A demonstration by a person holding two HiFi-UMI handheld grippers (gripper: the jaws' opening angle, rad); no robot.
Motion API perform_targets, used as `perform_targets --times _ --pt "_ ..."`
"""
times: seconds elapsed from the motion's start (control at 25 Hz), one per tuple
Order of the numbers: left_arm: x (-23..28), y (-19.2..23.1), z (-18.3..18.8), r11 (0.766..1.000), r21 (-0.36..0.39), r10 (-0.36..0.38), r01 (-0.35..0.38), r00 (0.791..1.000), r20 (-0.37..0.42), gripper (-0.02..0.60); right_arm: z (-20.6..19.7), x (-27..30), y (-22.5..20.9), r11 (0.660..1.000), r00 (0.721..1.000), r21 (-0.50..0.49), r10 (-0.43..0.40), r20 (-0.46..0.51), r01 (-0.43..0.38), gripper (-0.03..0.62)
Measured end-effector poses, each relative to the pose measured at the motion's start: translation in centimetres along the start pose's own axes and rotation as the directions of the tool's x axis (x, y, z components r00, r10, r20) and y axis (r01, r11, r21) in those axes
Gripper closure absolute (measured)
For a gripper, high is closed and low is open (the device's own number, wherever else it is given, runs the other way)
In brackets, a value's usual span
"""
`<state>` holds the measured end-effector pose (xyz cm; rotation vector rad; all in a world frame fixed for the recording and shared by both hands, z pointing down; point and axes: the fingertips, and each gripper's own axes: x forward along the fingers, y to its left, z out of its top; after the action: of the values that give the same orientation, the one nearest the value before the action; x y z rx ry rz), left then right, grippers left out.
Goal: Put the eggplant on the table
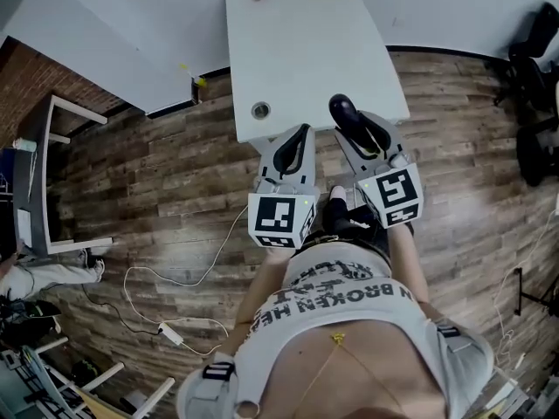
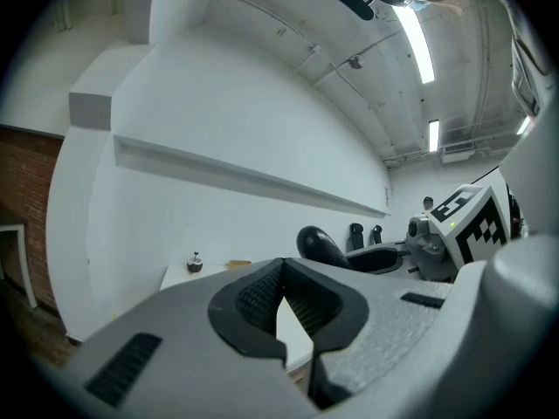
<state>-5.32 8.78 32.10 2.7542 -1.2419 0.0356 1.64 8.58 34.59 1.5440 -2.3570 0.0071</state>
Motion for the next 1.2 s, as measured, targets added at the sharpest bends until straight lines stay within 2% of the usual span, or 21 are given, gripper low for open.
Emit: perform_targets --times 0.16,0.56,1.0,1.2 --pt "4.7 -0.2 1.2 1.0 0.006 0.022 -0.022 1.0 0.006 0.578 0.8 2.1 -4.2 0.999 0.999 -0.007 0.031 0.014 -0.031 0.405" --pt "11.1 -1.0 0.8 0.995 0.015 0.096 -0.096 0.995 0.004 0.578 0.1 4.5 -10.3 0.994 0.994 -0.032 0.106 0.032 -0.105 0.405" --pt "13.8 1.0 0.1 0.991 0.004 0.131 -0.131 0.991 -0.021 0.578 -0.3 8.2 -11.6 0.988 0.988 -0.029 0.15 0.021 -0.149 0.405" --pt "15.1 3.3 0.3 0.995 -0.007 0.096 -0.096 0.995 -0.018 0.578 0.2 10.4 -11.5 0.992 0.992 -0.025 0.126 0.008 -0.125 0.405"
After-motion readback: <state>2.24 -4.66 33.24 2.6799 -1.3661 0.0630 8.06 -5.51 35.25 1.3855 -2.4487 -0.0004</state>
